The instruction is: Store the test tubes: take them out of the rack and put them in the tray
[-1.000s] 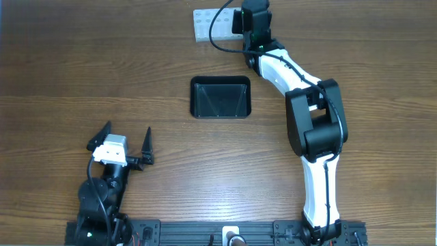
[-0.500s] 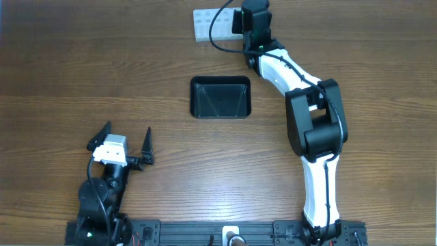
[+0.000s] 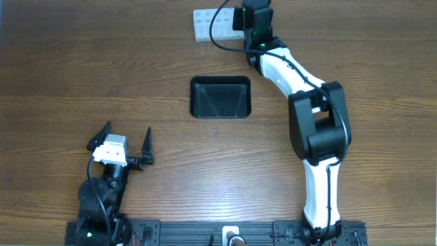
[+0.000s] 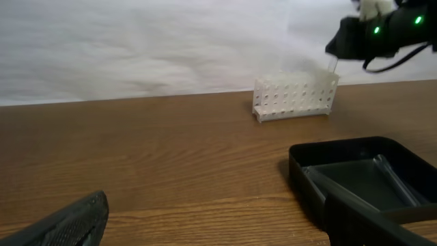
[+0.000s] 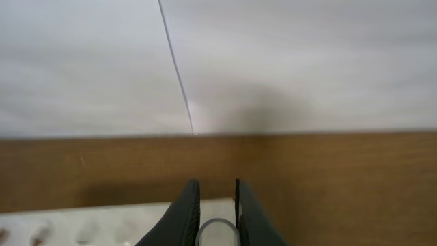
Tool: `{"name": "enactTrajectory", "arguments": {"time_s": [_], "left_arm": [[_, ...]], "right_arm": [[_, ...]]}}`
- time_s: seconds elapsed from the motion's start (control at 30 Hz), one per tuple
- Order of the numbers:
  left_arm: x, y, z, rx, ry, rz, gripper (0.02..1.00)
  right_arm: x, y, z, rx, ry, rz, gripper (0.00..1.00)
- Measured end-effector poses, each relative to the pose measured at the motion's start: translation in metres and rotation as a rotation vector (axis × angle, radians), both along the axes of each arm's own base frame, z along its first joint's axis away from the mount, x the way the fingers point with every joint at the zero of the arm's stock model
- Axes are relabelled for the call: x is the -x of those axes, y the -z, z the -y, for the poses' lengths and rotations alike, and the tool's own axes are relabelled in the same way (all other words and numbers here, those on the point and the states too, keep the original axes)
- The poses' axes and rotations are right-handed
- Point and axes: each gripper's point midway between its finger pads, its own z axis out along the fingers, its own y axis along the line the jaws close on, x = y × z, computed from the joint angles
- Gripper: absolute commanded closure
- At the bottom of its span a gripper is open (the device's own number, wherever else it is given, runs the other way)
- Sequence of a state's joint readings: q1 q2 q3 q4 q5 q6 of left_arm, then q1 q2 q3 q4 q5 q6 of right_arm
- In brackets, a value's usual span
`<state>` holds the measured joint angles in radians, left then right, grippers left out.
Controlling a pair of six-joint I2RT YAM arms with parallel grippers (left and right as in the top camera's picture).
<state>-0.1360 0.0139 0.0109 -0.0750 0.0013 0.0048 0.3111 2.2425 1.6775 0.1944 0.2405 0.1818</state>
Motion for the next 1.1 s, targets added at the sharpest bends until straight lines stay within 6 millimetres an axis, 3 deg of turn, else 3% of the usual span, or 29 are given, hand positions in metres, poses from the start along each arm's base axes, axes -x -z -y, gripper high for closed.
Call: {"name": "enactTrajectory", "arguments": {"time_s": [0.37, 0.53, 0.7, 0.9, 1.1], "left_arm": [[0.0, 0.0, 0.0, 0.0, 0.0, 0.0, 0.018], [0.0, 0.0, 0.0, 0.0, 0.0, 0.001, 0.018], [0.0, 0.0, 0.0, 0.0, 0.0, 0.001, 0.02], [0.0, 0.0, 0.0, 0.0, 0.0, 0.0, 0.02], [0.0, 0.0, 0.0, 0.0, 0.0, 0.001, 0.02]], "right_arm": [[0.024, -0.128, -0.007, -0.001, -0.016, 0.205, 0.991], [0.046, -0.148, -0.009, 0.016, -0.032, 0.161, 0.991], [0.085, -0.127, -0.01, 0.043, -0.051, -0.051, 0.978], [0.136, -0.072, -0.032, -0.003, -0.168, -0.365, 0.989], [0.156, -0.031, -0.046, -0.04, -0.23, -0.534, 0.991]]}}
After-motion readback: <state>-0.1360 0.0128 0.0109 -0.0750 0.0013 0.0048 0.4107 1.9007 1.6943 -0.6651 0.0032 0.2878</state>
